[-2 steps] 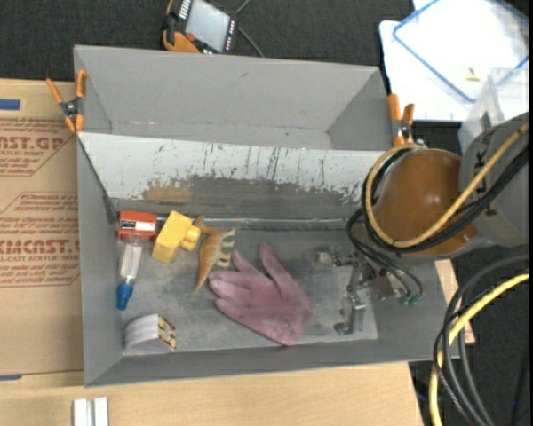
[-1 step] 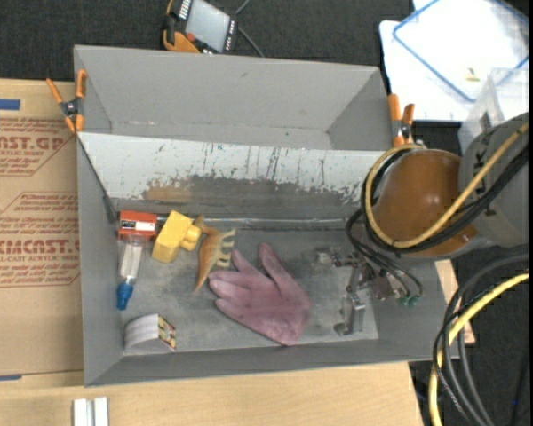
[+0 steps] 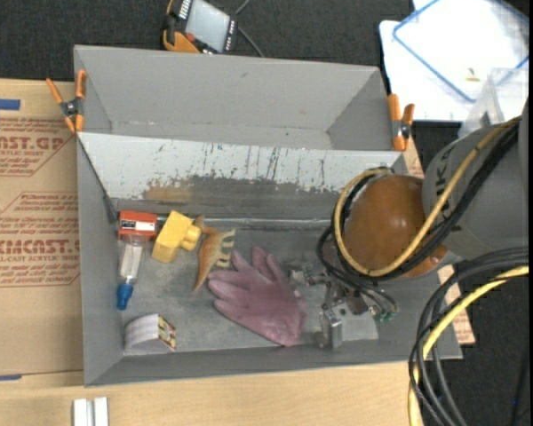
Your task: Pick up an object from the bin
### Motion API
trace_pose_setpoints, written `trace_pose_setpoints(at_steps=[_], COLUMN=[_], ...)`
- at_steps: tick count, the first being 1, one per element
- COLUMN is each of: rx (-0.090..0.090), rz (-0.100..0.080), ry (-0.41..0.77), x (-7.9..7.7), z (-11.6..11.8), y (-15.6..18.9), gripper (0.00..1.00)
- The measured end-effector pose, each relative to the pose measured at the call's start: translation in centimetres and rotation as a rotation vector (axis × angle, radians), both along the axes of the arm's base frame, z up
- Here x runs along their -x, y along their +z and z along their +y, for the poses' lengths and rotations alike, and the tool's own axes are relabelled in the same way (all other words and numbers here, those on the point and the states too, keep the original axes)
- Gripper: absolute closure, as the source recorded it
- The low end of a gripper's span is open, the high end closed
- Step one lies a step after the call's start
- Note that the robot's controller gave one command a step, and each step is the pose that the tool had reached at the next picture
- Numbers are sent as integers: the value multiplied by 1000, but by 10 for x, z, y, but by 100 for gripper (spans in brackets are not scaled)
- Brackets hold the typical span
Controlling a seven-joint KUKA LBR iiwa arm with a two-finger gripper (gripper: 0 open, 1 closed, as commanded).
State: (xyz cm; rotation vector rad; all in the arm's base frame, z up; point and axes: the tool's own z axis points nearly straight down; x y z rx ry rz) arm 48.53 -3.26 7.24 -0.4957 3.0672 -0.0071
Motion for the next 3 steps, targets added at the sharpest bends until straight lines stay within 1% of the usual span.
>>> trace_pose_setpoints(at_steps=[1, 2, 3], rx=[-1, -1, -2], rz=[6, 6, 7], ry=[-50, -50, -17], x=[-1, -1, -1], z=[-9, -9, 20], y=[0, 0, 0], gripper=[100, 100, 100])
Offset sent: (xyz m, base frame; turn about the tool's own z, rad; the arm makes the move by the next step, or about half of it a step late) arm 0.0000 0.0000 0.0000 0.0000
